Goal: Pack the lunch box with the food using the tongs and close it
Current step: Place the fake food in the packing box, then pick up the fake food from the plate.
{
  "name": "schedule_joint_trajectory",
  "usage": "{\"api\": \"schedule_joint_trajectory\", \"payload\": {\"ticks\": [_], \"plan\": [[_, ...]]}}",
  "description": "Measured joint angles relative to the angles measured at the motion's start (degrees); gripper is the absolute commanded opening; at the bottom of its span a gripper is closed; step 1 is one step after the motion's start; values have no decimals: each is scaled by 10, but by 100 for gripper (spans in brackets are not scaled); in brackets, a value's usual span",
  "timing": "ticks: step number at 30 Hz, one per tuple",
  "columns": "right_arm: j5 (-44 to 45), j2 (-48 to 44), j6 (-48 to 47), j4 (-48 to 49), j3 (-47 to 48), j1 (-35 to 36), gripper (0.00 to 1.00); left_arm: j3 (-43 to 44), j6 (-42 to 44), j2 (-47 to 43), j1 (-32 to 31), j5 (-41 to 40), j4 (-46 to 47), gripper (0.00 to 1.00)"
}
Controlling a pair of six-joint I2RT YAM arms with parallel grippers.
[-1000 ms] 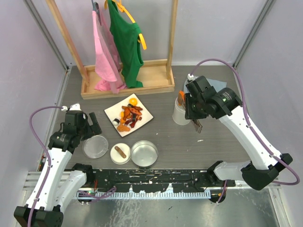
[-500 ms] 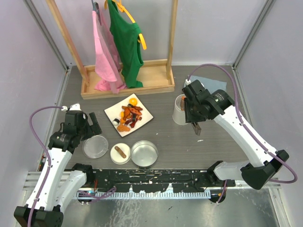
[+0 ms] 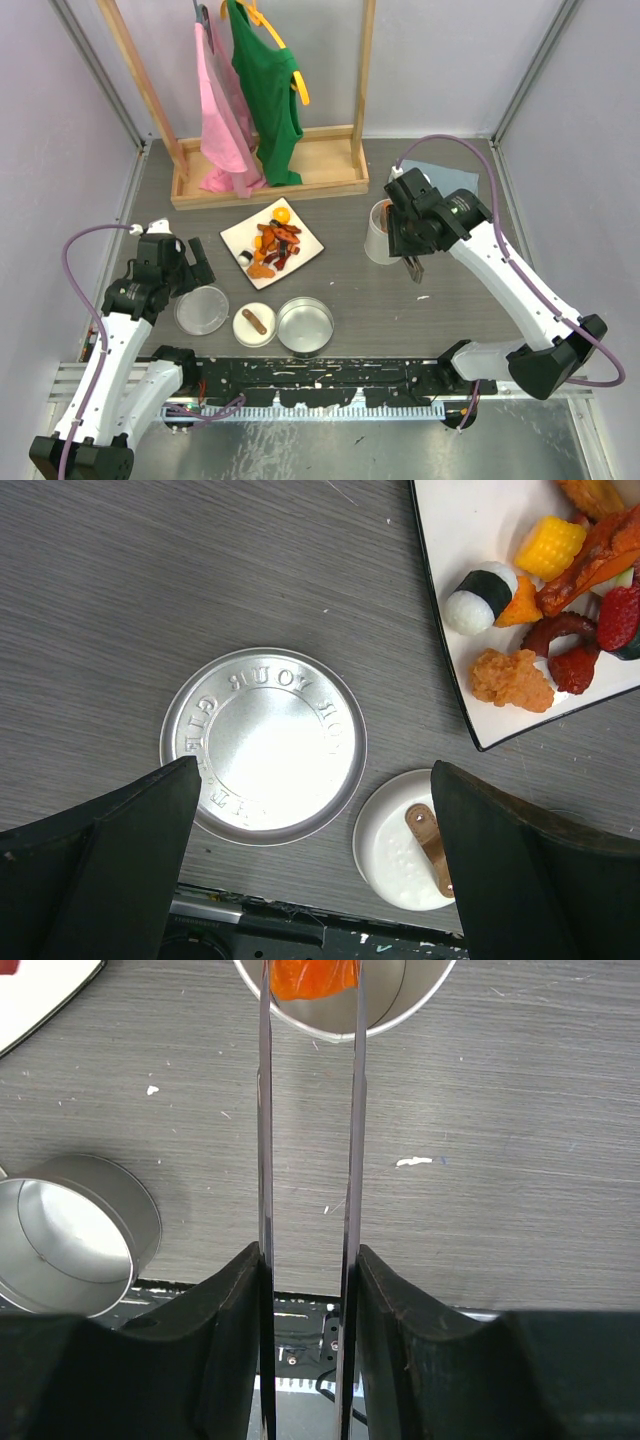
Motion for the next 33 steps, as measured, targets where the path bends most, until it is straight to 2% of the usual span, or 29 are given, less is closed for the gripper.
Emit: {"api": "schedule_joint_trajectory", "payload": {"ticks": [13, 33], "plan": [[-13, 0, -5, 21, 0, -10, 46, 0, 0, 0, 0, 0, 0, 99], [-171, -24, -4, 104, -3, 7, 46, 0, -1, 10, 0, 1, 0, 99]]}}
